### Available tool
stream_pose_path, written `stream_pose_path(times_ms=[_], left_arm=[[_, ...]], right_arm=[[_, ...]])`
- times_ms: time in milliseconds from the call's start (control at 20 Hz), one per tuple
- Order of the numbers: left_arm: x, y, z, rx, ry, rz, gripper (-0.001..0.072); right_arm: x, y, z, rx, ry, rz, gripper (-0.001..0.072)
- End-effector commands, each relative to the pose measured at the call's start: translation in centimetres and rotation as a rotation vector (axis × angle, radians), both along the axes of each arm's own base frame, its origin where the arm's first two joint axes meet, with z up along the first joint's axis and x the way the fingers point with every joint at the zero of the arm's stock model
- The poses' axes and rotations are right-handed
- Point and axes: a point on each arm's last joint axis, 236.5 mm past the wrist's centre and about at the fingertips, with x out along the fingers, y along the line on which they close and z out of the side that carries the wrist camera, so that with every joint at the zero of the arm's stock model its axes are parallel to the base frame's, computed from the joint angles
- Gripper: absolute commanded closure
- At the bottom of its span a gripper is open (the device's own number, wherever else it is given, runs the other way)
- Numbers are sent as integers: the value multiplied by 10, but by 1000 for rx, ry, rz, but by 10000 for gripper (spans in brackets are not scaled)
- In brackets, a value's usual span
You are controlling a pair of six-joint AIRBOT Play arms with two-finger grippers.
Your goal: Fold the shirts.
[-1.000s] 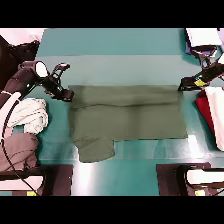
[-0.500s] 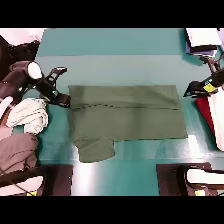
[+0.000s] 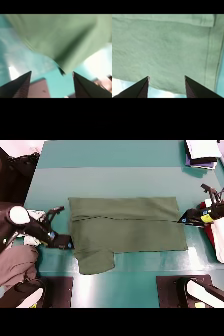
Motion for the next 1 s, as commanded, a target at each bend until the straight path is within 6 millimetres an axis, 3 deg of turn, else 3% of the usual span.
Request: stream_pose_path(times_ms=[0,150,300,500,750,900,950], left_arm=[[-53,-11,-17,-67,130,-22,109],[-68,-29,-31,-52,101,-126,108],[-65,-49,-37,-30,39,-125,108],[-75,-56,-47,25,-3,-190,108],[-108,-60,-57,53,56,-247,109],[-105,-69,-58,25,47,-203,112],[-102,-72,-58,15,35,-194,297]], right_arm=[[-6,3,-5,-6,-41,-25,197],[-5,4,-4,0,-43,-27,197],[-6,5,-4,3,-41,-26,197],[-5,5,-4,2,-43,-27,197],[-5,5,-3,2,-44,-27,197],[-5,5,-3,1,-45,-27,197],[-5,4,-3,1,-44,-27,197]])
